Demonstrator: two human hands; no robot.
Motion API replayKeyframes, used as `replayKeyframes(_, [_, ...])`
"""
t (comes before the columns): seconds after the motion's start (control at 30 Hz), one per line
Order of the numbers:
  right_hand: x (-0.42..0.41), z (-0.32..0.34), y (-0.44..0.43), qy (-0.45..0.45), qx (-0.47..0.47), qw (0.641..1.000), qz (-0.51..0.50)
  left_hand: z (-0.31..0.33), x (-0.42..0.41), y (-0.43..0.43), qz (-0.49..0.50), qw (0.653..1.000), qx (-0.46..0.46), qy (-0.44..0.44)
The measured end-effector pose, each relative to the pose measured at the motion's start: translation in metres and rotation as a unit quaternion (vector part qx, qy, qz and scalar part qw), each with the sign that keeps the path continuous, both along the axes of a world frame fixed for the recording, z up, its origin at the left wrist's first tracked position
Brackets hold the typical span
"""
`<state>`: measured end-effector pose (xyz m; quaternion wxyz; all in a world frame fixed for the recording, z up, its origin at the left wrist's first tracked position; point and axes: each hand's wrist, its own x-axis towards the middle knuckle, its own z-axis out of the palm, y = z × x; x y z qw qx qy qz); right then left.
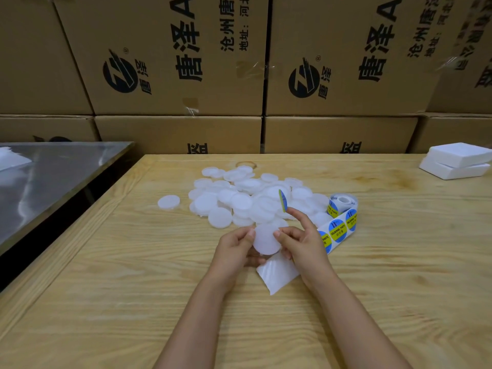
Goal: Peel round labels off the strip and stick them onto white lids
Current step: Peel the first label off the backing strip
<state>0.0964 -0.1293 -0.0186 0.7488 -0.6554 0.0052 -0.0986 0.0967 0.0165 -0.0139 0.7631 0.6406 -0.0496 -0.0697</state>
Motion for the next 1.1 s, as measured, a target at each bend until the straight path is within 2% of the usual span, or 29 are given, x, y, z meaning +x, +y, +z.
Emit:
replayKeyframes(0.17, [0.000, 0.002, 0.001, -0.008, -0.052, 0.998, -0.036, -0.002, 0.001, 0.004, -0.019, 0.999, -0.023, 0.020])
replayKeyframes(0.33, [0.000, 0.011, -0.007, 0.033, 0.078, 0.996, -0.032, -0.004, 0.004, 0.004, -0.024, 0.999, -0.043, 0.020])
replayKeyframes(0.47, [-0.002, 0.011, -0.007, 0.086, 0.027, 0.996, 0.022, -0.005, 0.005, 0.006, -0.033, 0.998, -0.042, 0.016])
replayKeyframes(0.57, [-0.003, 0.010, -0.008, 0.117, 0.011, 0.993, 0.021, -0.005, 0.004, 0.007, -0.039, 0.998, -0.043, 0.013])
replayKeyframes(1.1, [-0.001, 0.007, -0.011, 0.104, -0.084, 0.991, 0.000, -0.004, 0.004, 0.006, -0.035, 0.999, -0.032, 0.006])
